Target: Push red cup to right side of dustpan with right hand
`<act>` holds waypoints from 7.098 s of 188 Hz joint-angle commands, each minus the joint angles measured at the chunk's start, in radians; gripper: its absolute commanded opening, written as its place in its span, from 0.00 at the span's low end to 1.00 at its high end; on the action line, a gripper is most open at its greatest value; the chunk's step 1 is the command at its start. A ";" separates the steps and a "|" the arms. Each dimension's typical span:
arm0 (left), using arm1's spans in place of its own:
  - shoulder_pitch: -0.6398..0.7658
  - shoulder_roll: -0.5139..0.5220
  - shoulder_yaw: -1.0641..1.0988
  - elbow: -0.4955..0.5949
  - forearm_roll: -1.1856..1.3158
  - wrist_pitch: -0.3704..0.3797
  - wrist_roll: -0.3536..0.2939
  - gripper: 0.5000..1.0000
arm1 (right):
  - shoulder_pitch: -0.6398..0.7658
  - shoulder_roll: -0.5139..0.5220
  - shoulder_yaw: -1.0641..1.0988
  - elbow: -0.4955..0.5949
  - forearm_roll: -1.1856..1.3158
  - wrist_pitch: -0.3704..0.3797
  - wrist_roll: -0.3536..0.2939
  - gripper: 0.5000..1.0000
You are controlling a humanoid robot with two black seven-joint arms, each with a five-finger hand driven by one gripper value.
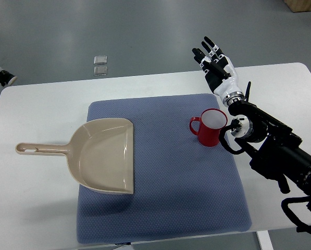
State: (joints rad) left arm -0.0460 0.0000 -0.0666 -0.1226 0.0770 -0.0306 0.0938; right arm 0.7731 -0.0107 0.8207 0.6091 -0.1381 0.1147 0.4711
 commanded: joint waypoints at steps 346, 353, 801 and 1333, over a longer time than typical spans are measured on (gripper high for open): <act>0.014 0.000 0.005 -0.006 0.001 0.000 0.000 1.00 | -0.001 -0.110 -0.029 0.069 -0.037 -0.012 0.000 0.86; 0.014 0.000 0.005 -0.006 0.001 0.000 0.000 1.00 | -0.017 -0.132 -0.029 0.080 -0.054 -0.009 0.000 0.86; 0.014 0.000 0.005 -0.006 0.001 0.000 0.000 1.00 | -0.377 -0.371 -0.020 0.365 -0.825 0.060 0.140 0.86; 0.014 0.000 0.005 -0.006 0.001 0.000 0.000 1.00 | -0.387 -0.173 -0.028 0.264 -0.715 -0.058 0.140 0.86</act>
State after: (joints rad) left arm -0.0322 0.0000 -0.0614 -0.1288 0.0782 -0.0307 0.0935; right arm 0.3881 -0.1968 0.7981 0.8728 -0.8657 0.0566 0.6109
